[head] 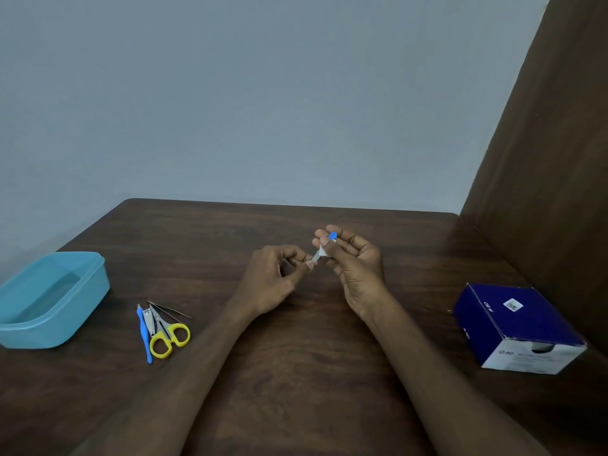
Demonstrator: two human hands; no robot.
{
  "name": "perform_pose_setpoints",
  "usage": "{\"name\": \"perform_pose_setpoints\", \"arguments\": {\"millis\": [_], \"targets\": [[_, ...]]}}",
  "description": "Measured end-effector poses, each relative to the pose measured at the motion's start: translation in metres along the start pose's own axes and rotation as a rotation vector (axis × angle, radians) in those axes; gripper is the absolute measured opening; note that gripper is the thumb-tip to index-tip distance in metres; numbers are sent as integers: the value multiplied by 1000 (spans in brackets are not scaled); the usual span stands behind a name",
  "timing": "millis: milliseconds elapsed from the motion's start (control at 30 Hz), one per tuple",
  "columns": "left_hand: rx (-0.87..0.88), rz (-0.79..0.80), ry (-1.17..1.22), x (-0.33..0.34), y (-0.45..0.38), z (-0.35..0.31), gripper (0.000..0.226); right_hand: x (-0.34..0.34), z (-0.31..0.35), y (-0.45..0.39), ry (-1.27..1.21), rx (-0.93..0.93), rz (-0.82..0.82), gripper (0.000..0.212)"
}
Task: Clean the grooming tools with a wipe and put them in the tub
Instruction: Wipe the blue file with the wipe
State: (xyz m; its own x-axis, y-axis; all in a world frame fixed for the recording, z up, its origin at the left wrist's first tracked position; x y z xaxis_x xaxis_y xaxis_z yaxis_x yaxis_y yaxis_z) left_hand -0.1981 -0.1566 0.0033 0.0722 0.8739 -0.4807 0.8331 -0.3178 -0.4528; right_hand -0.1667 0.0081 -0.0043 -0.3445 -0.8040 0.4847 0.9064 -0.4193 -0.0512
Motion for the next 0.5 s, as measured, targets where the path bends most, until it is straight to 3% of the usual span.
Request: {"name": "perform_pose_setpoints", "arguments": {"millis": [267, 500], "targets": [[25, -36, -45, 0, 1, 1, 14, -8, 0, 0, 127, -57, -127, 19], [228, -214, -468, -9, 8, -18, 24, -15, -1, 0, 154, -52, -201, 21]]}}
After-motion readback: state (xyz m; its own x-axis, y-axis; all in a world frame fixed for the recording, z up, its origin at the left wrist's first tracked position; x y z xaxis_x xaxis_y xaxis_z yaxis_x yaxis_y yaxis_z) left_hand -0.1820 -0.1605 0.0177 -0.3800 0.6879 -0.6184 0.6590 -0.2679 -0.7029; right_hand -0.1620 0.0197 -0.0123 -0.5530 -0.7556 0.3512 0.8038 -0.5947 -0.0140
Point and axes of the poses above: each hand's wrist, its own y-axis away from the middle knuckle, its own x-axis out of the palm, z = x × y, the point moved 7 cm from there along -y, towards the middle knuckle, and after that the axes turned 6 degrees about -z, right-handed, at the moved point
